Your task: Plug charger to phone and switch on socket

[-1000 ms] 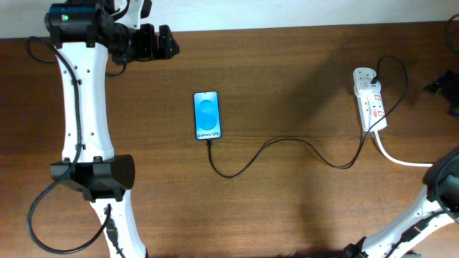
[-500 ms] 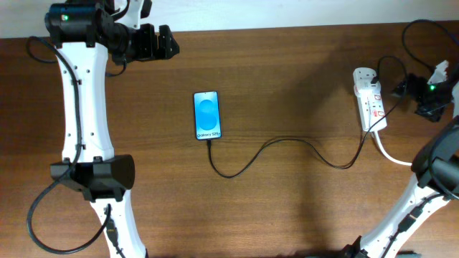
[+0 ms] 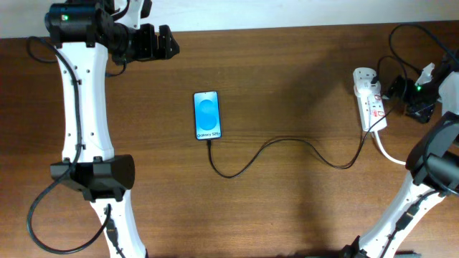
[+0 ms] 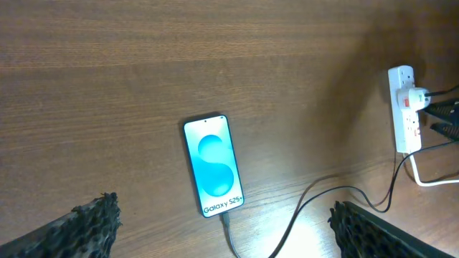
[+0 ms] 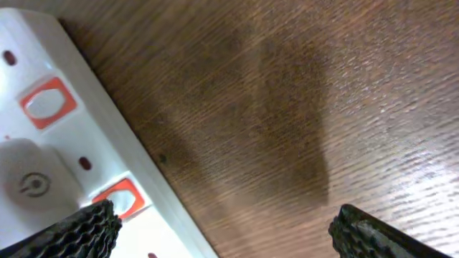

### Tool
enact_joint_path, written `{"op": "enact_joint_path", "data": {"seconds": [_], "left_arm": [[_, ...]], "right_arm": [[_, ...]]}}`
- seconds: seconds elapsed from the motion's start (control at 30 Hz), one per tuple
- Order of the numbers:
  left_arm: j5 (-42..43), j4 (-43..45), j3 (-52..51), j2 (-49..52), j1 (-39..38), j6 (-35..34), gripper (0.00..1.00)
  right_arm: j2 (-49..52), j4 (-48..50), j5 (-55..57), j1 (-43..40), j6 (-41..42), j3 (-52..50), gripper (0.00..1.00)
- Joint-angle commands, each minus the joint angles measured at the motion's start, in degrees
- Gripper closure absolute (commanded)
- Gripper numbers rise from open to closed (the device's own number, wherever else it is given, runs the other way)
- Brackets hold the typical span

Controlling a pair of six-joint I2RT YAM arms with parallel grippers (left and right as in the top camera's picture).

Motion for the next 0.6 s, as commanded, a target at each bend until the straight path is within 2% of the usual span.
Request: {"op": "enact_joint_path", "data": {"seconds": [0.0,0.27,0.57], "left_arm": [[-0.22,0.09,0.52,-0.72,0.09,0.9,0.01],[-0.22,0.09,0.52,-0.72,0.09,0.9,0.01],[-0.22,0.09,0.52,-0.72,0.09,0.9,0.01]], "right_arm": [[0.83,0.55,0.72,0.46,0.66,-1.29,0.01],[1.14,2.25,0.72,1.11,0.63,-1.31,0.01],[1.57,-0.22,-0.37,1.49,0.61,-1.33,0.01]]}}
